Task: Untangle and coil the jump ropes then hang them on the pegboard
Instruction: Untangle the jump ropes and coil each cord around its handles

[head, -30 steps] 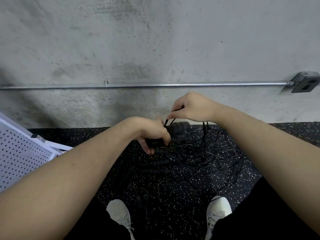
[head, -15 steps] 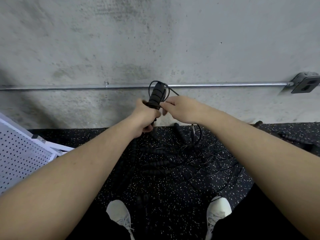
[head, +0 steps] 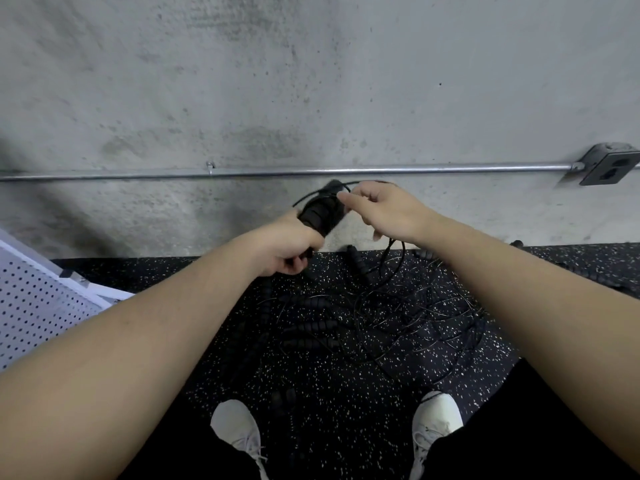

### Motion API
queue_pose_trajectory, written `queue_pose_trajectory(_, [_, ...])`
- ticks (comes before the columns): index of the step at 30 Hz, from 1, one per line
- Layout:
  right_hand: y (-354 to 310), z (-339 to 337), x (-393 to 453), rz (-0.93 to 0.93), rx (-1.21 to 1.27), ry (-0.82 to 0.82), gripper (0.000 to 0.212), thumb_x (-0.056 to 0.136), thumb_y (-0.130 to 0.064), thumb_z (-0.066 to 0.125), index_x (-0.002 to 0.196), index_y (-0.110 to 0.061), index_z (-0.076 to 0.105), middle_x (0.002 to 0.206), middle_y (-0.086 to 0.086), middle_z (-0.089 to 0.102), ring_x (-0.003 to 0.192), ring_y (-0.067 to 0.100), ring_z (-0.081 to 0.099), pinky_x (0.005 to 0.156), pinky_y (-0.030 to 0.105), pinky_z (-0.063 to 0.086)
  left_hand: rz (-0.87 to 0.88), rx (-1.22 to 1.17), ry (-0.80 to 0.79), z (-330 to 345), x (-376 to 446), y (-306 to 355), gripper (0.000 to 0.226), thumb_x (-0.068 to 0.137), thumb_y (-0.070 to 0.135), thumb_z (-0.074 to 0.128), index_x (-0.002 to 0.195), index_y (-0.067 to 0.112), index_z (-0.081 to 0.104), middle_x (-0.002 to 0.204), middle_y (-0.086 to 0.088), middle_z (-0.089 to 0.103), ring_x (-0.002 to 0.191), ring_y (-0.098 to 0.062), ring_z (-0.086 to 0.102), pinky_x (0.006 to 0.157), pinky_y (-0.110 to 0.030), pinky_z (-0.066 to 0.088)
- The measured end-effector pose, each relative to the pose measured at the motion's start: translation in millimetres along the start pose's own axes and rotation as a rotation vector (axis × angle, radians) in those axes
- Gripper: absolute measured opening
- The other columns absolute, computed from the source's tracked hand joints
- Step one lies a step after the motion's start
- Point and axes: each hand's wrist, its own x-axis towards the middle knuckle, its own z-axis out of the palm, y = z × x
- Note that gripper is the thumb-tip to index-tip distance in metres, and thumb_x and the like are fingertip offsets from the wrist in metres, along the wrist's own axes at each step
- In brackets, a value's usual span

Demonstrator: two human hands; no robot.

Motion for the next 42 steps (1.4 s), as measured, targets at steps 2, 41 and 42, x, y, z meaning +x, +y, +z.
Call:
queue_pose_trajectory(2, [1.0,-3.6,-0.5,0.02,0.074,-0.004,0.034,0.104,-0.048,0.047,0.089,-0.024,0.066,0.058,-0.016,0.054,0.053,0.002,0.051,0.06,0.02,0.044,0.03,0.12,-0.015,5.2,-2.5,-4.2,0.03,0.09,-0.001,0.055,0.103,0.025,0.047,0.093,-0.009,0.05,0.056,-0.013,0.043,0.038,-0.016,0.034])
queue_pose_trajectory(41, [-23.5,12.4,-14.6,-0.035,0.248,-0.163,0.03,0.107,-0.034,0.046,0.084,-0.016,0.052,0.055,-0.003,0.039,0.045,0.009,0.031,0.042,0.021,0.025,0.097,-0.373,-0.01,11.2,0.0,13.0,0.042,0.091,-0.007,0.051,0.128,0.013,0.049,0.078,-0.008,0.053,0.051,-0.014,0.044,0.032,-0.015,0.025])
queue_pose_trajectory(42, [-23.3,10.0,-15.1,-0.012,0.241,-0.164,0.033,0.106,-0.039,0.047,0.082,-0.017,0.051,0.057,-0.002,0.039,0.047,0.011,0.031,0.044,0.024,0.025,0.1,-0.389,-0.04,9.1,-2.9,13.8,0.043,0.091,-0.01,0.05,0.13,0.01,0.051,0.08,-0.009,0.052,0.05,-0.013,0.046,0.032,-0.015,0.026])
